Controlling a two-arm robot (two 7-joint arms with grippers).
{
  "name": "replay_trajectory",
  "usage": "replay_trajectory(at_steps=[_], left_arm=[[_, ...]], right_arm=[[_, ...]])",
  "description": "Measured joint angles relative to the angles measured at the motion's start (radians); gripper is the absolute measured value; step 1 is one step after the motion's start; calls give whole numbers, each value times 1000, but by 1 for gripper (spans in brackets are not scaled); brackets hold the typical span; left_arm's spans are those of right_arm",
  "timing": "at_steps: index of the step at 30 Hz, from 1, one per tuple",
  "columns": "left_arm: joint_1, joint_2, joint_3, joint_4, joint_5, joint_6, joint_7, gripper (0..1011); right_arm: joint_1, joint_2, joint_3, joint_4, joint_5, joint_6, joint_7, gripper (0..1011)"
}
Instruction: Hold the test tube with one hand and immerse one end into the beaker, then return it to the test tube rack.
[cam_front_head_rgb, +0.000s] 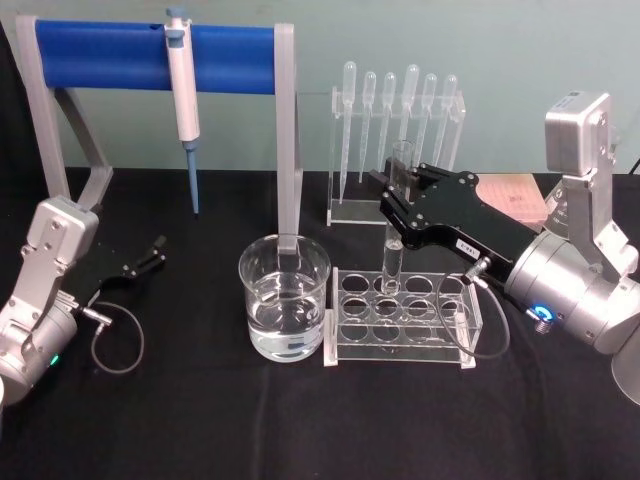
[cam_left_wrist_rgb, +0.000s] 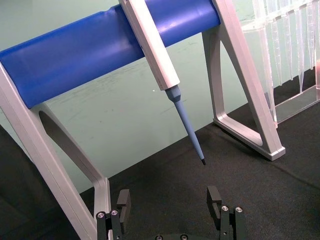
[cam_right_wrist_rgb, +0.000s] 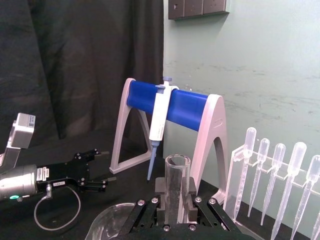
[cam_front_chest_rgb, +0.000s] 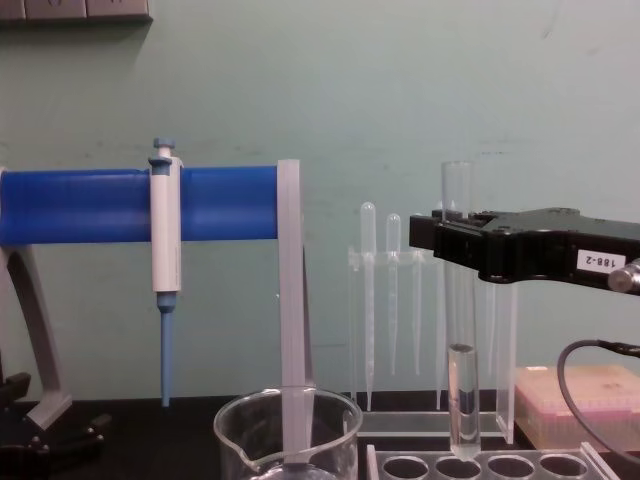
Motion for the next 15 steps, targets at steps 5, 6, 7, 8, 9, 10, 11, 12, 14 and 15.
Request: replay_trajectory(at_steps=[5,6,7,8,9,10,11,12,14,15], left_arm=[[0,0,0,0,0,0,0,1000],[0,0,0,0,0,0,0,1000],[0,0,0,0,0,0,0,1000],[0,0,0,0,0,0,0,1000],[0,0,0,0,0,0,0,1000],[0,0,0,0,0,0,0,1000],[0,0,0,0,0,0,0,1000],[0,0,0,0,0,0,0,1000],[0,0,0,0,0,0,0,1000],[0,0,0,0,0,0,0,1000]], right_arm=[[0,0,0,0,0,0,0,225],[0,0,0,0,0,0,0,225],[0,0,0,0,0,0,0,225],[0,0,0,0,0,0,0,225],[0,0,0,0,0,0,0,225],[0,0,0,0,0,0,0,225],[0,0,0,0,0,0,0,225],[0,0,0,0,0,0,0,225],[0,0,0,0,0,0,0,225],[0,0,0,0,0,0,0,225]])
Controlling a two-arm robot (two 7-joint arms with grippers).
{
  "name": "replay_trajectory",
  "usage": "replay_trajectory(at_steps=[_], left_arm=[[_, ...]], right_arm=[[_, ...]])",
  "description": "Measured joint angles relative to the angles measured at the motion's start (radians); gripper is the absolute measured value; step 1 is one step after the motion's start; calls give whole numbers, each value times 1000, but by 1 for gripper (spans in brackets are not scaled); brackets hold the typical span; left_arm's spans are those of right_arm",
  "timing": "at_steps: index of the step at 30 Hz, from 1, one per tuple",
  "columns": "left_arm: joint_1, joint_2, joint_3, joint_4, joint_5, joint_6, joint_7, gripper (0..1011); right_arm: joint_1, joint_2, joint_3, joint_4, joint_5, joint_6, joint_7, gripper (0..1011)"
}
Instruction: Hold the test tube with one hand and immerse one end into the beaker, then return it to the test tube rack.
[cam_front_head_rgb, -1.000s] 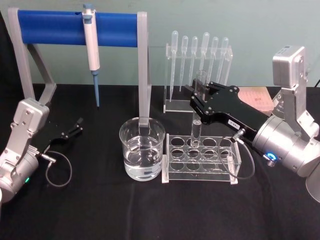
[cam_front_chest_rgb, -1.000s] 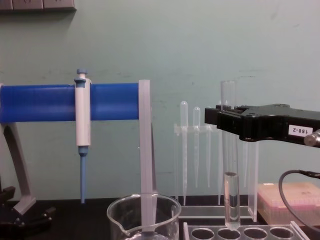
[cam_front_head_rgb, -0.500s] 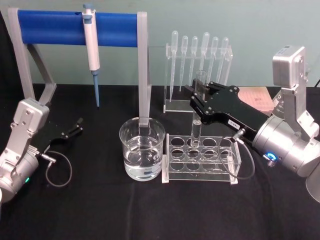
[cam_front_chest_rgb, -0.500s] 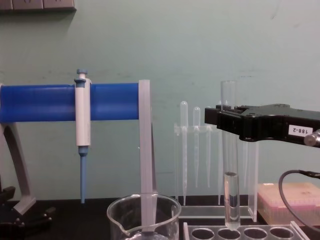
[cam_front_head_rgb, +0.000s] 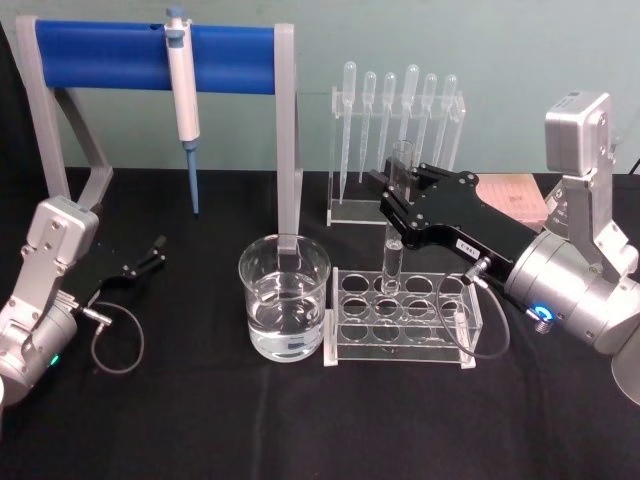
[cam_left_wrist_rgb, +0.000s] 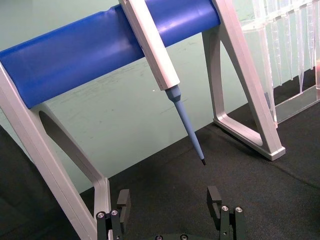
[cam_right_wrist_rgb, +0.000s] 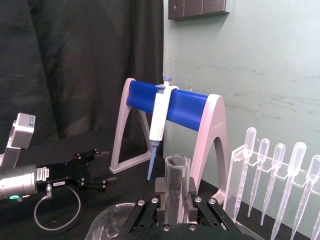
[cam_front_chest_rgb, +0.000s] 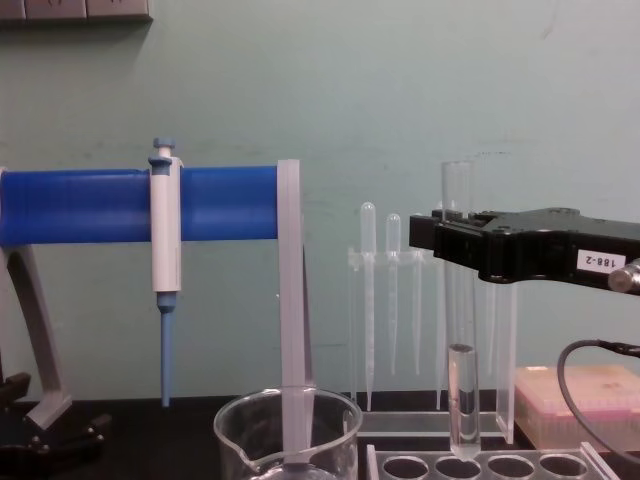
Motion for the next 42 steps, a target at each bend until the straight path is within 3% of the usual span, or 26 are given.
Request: replay_trajectory(at_steps=[42], left_arm=[[0,0,0,0,0,0,0,1000]], right_arm=[[0,0,0,0,0,0,0,224]])
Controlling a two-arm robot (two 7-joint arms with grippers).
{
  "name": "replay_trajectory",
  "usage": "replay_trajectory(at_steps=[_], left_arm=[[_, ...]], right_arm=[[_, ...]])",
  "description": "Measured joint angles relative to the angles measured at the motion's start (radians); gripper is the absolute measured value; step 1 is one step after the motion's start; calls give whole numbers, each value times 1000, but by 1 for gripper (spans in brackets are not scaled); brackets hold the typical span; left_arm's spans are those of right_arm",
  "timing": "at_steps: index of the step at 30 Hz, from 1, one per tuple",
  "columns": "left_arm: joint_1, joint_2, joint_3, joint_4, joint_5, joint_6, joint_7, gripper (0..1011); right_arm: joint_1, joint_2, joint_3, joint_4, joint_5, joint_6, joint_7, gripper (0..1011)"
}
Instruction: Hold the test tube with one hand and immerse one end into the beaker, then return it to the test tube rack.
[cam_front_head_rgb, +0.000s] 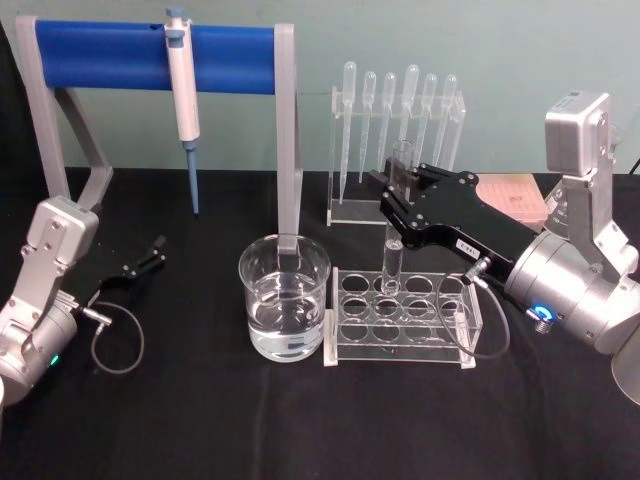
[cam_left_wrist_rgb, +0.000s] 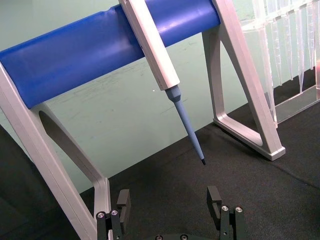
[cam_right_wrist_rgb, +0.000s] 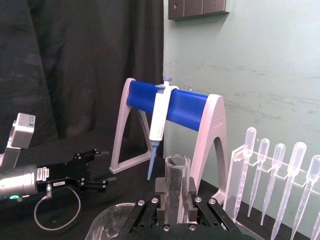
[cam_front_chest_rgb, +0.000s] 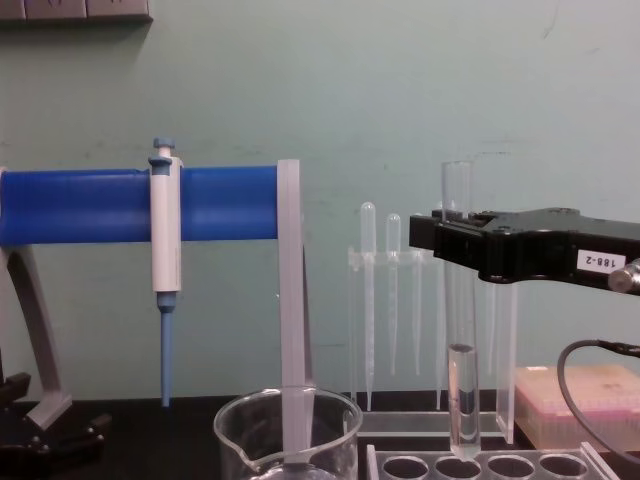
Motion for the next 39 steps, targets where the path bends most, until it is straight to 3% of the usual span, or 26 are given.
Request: replay_trajectory(at_steps=[28,34,37,39], left_arm=[[0,0,0,0,0,0,0,1000],[0,0,0,0,0,0,0,1000],[0,0,0,0,0,0,0,1000],[0,0,0,0,0,0,0,1000]], right_arm=[[-1,1,1,-4,0,-1,0,224],[43,35,63,-165,9,25,-21,225],[89,35,60,-197,30,60,-18,225],[127,27,39,-200,41,83,-11,224]])
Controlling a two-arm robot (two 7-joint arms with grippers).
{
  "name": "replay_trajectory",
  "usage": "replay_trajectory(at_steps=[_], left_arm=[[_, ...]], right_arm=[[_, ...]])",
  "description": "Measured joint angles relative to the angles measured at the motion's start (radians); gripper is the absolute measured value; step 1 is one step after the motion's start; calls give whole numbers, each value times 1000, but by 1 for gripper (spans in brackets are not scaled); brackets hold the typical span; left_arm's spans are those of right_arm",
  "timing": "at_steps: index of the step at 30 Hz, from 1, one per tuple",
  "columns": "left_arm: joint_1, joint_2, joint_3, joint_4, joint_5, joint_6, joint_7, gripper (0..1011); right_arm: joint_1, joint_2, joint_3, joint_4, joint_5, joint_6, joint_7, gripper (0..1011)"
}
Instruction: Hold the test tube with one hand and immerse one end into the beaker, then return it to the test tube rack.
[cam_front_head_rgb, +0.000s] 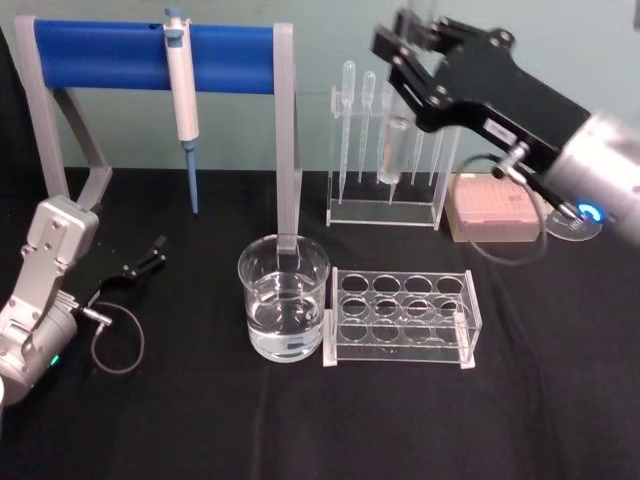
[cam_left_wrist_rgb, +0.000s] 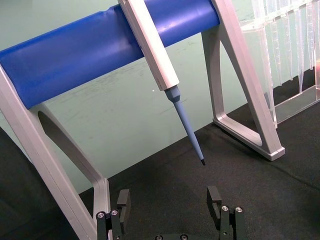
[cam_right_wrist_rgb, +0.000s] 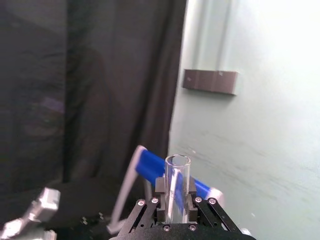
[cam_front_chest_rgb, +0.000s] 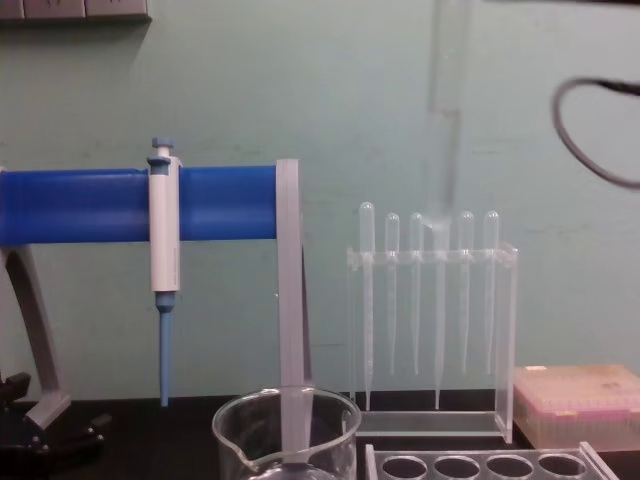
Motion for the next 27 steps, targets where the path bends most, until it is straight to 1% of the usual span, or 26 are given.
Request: replay_trajectory(at_steps=[3,4,5,6,7,8,9,11,12,16,18,19,27], left_arm=[[0,0,0,0,0,0,0,1000],[0,0,0,0,0,0,0,1000],[0,0,0,0,0,0,0,1000],[0,0,0,0,0,0,0,1000],[0,0,0,0,0,0,0,1000],[0,0,0,0,0,0,0,1000],[0,0,0,0,0,0,0,1000],[0,0,0,0,0,0,0,1000],[0,0,0,0,0,0,0,1000],[0,0,0,0,0,0,0,1000],[0,0,0,0,0,0,0,1000],[0,0,0,0,0,0,0,1000],[0,0,0,0,0,0,0,1000]], right_arm=[[36,-13,-28,12,4,13,6,224],[55,-23,-46,23,5,18,8,225],[64,-27,-56,31,5,19,10,225],[84,-39,-77,51,4,19,13,225],[92,-45,-86,62,4,19,13,224],[100,-52,-96,73,4,16,14,225],[112,-65,-114,99,2,9,17,225],[121,-79,-131,125,1,-4,20,224],[125,-91,-147,149,-2,-16,23,225],[120,-113,-179,201,-14,-53,26,225],[114,-119,-187,219,-20,-68,28,225],[105,-125,-194,238,-25,-85,30,224],[66,-146,-204,302,-42,-142,37,225]])
